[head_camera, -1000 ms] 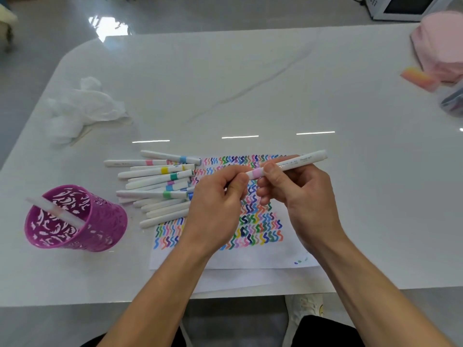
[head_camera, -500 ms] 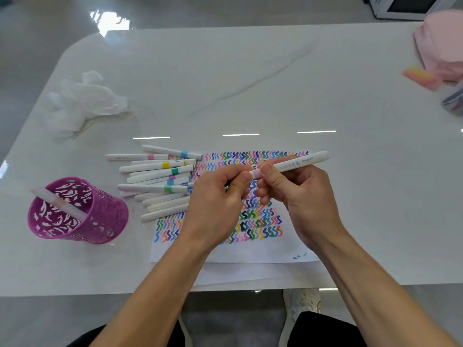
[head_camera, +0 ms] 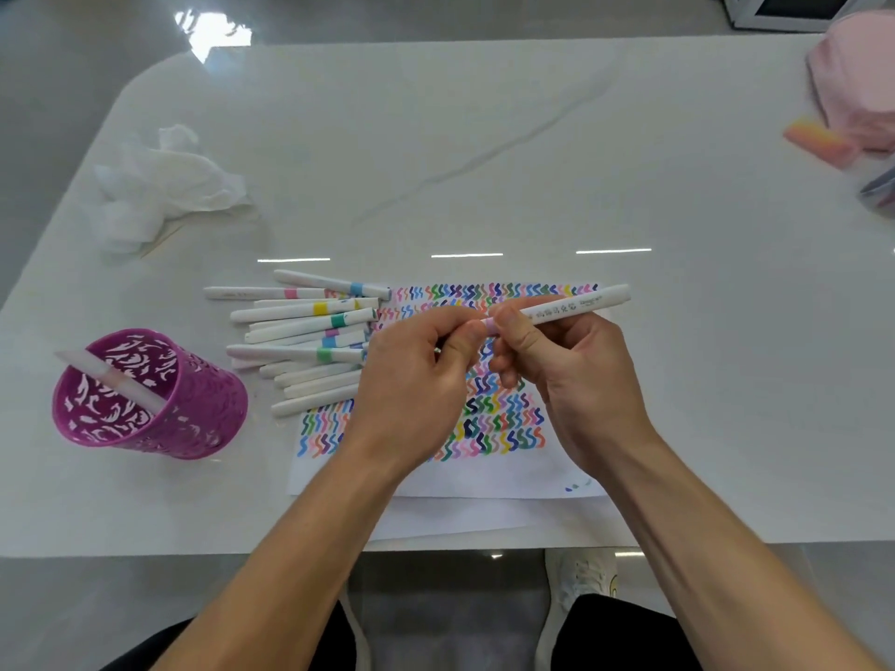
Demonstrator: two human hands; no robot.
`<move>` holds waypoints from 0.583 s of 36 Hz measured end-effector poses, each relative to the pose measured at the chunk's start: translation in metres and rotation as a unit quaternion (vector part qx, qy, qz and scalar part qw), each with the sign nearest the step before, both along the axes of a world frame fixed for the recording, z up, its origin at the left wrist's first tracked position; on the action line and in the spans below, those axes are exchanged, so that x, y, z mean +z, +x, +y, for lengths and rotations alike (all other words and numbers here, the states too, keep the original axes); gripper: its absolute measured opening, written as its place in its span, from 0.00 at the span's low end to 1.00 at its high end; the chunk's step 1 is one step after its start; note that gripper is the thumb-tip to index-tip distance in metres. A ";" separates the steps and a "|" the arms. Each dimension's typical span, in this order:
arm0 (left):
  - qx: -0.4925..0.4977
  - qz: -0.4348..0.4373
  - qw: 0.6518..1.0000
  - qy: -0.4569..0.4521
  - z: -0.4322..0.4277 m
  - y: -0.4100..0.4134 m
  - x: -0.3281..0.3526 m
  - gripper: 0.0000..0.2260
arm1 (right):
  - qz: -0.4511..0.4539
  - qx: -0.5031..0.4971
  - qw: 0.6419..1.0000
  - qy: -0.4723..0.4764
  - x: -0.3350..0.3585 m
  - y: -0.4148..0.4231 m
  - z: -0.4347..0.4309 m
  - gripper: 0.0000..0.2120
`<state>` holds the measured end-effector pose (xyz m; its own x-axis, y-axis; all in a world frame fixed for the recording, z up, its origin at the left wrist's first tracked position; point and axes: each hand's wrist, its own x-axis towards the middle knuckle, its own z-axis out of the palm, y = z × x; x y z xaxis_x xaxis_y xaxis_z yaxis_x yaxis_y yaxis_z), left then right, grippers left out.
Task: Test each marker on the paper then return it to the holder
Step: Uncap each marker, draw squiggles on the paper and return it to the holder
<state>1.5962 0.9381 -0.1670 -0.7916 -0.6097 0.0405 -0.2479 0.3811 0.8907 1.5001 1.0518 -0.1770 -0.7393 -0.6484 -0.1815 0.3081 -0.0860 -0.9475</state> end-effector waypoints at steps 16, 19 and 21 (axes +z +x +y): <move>0.095 0.122 0.981 0.119 -0.017 0.013 0.018 0.03 | 0.037 0.026 0.997 0.060 0.003 0.002 -0.004 0.21; 0.143 0.164 0.970 0.109 -0.023 0.022 0.022 0.03 | 0.049 0.004 0.995 0.088 0.000 0.001 -0.005 0.21; 0.169 0.186 0.963 0.096 -0.028 0.030 0.025 0.04 | 0.053 -0.006 0.994 0.097 -0.002 0.001 -0.005 0.17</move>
